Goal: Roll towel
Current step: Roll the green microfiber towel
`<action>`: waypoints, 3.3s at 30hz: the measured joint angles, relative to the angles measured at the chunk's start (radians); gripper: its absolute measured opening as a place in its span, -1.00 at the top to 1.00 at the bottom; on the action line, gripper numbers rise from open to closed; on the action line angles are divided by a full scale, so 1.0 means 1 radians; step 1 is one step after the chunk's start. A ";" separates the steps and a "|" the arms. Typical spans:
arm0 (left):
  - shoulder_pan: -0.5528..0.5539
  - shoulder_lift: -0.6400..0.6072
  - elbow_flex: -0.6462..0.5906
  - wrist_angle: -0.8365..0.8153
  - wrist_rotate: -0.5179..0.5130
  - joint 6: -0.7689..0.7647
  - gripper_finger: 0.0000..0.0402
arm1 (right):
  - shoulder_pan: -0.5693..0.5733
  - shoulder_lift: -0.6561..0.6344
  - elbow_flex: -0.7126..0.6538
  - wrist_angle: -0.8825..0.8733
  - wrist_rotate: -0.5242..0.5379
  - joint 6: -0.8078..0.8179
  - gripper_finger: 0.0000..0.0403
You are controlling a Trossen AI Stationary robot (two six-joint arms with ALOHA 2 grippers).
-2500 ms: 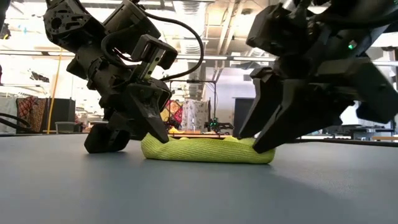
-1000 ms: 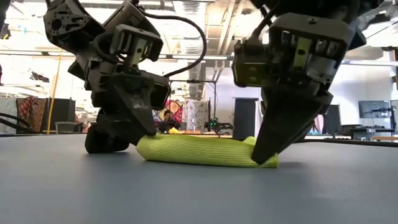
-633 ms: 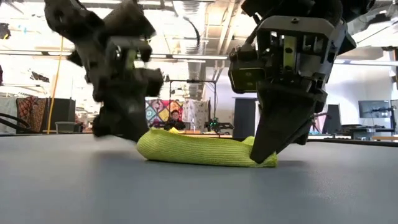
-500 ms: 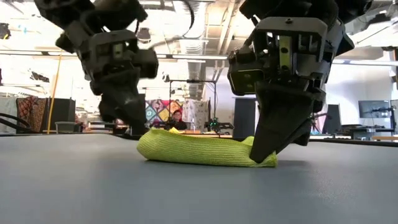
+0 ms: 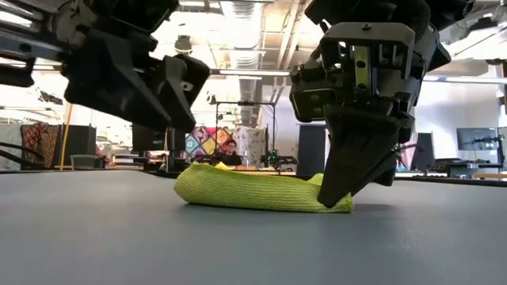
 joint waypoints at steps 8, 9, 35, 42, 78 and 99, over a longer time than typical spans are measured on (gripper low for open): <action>0.018 0.033 0.006 -0.084 -0.009 0.139 0.47 | -0.010 0.000 0.000 -0.003 -0.034 0.000 0.89; 0.018 0.033 0.006 -0.091 -0.024 0.150 0.47 | -0.010 0.000 0.000 -0.003 -0.035 0.000 0.89; 0.094 0.206 0.181 -0.252 0.009 0.310 0.47 | -0.010 0.000 0.000 -0.001 -0.058 0.030 0.88; 0.101 0.233 0.259 -0.433 0.003 0.200 0.79 | -0.009 0.000 0.000 -0.005 -0.058 0.066 0.88; 0.266 0.233 0.293 -0.659 0.715 -0.238 0.62 | -0.021 -0.001 0.000 -0.029 -0.096 0.352 0.88; 0.161 0.115 0.327 -0.469 0.390 0.198 0.52 | -0.023 0.000 0.000 -0.029 -0.089 0.301 0.87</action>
